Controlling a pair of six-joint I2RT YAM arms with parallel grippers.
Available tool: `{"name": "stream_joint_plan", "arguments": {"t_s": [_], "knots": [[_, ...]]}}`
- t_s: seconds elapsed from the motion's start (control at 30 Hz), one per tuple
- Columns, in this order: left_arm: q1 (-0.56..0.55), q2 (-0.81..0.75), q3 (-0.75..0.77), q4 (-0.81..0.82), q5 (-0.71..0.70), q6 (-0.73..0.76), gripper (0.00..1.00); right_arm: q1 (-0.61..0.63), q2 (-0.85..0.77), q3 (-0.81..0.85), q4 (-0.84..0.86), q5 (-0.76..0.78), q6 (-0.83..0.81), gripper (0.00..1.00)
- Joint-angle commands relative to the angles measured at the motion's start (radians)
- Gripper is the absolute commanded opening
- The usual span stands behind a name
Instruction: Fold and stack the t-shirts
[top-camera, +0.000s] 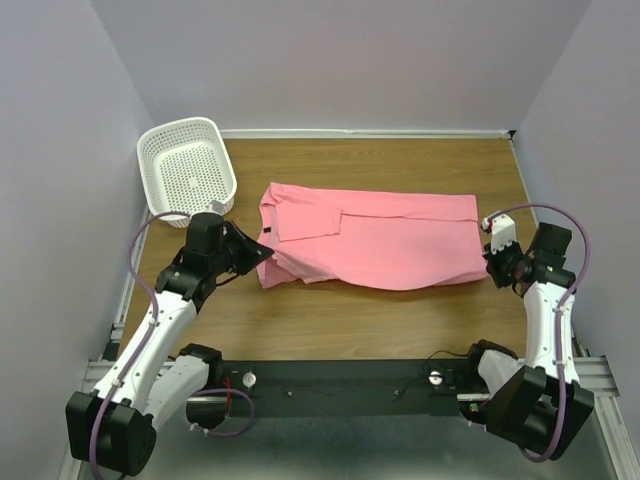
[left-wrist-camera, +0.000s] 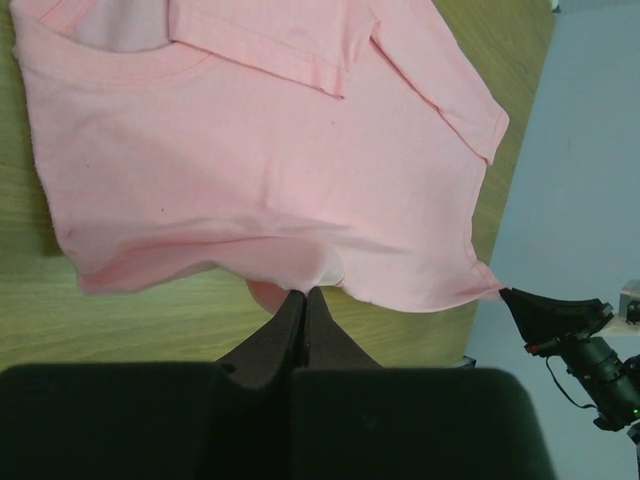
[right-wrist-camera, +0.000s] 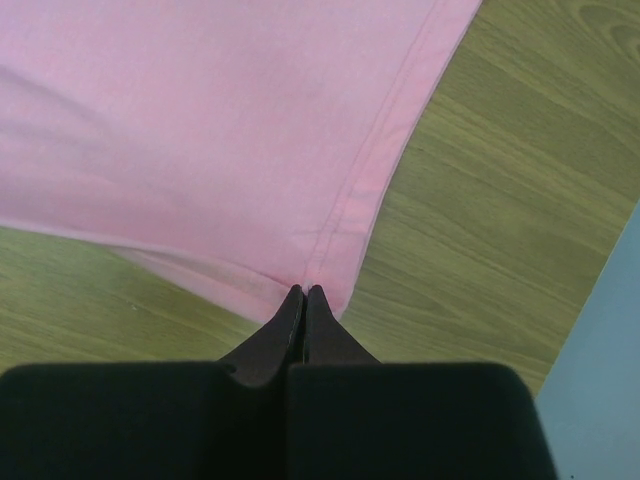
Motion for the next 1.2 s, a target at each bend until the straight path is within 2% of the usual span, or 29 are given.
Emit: {"name": "stream_joint_plan", "arguments": {"t_s": [0.0, 0.53, 1.17], "knots": [[0.024, 0.013, -0.019, 0.070, 0.064, 0.023, 0.00, -0.009, 0.015, -0.012, 0.044, 0.029, 0.024, 0.01], [0.051, 0.153, 0.014, 0.195, 0.125, 0.027, 0.00, -0.018, 0.199, 0.022, 0.137, -0.031, 0.070, 0.01], [0.061, 0.288, 0.065, 0.286, 0.161, 0.043, 0.00, -0.027, 0.331, 0.028, 0.277, -0.065, 0.168, 0.01]]}}
